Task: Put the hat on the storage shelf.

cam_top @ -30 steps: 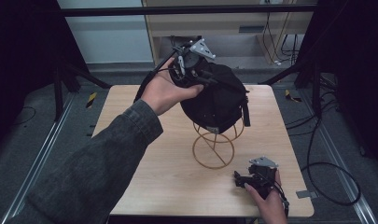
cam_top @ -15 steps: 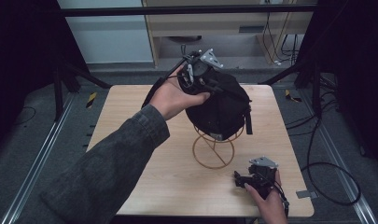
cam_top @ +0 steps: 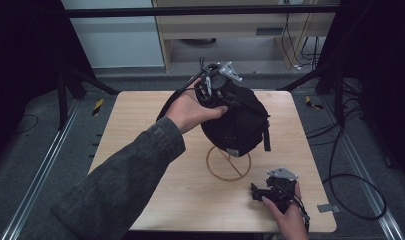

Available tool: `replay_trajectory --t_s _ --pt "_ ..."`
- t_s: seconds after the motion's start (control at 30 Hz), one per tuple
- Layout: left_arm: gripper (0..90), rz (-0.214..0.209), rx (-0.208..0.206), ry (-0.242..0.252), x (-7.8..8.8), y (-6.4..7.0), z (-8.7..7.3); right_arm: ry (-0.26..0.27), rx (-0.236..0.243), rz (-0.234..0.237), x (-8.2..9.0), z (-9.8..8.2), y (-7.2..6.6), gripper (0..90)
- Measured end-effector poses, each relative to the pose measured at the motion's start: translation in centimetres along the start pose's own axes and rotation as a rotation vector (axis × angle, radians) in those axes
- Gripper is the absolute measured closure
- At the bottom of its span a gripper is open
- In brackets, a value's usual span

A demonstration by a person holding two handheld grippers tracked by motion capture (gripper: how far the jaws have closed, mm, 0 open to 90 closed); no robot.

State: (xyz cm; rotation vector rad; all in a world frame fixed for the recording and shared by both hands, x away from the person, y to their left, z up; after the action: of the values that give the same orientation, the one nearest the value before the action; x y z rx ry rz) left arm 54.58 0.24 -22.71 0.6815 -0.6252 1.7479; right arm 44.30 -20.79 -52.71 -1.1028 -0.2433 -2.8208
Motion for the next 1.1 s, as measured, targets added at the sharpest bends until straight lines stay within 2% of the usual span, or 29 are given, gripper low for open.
replay_trajectory --t_s 0.23,0.8,1.1 --pt "72.4 -0.006 0.006 -0.017 -1.0 0.1 -0.5 0.002 0.002 -0.001 0.0 0.0 0.0 0.3" --pt "71.6 -0.021 0.000 -0.017 -1.9 0.2 -1.1 0.003 0.004 -0.001 0.0 0.0 0.0 0.4" --pt "70.3 -0.014 -0.007 -0.030 -2.3 0.4 -1.3 0.003 0.005 -0.001 0.0 0.0 0.0 0.4"
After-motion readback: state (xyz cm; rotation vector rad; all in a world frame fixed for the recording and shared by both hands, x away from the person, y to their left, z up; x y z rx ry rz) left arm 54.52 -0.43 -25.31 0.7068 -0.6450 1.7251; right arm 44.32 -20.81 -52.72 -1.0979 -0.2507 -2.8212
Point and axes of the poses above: each handheld gripper's, and its own axes: x roughly backward along the jaws, z roughly out of its top, y roughly to its right, the point moved 2 cm from there along -x, roughly forward along the jaws, and after that the axes turned 9 degrees about -z, right-handed, at the moved point
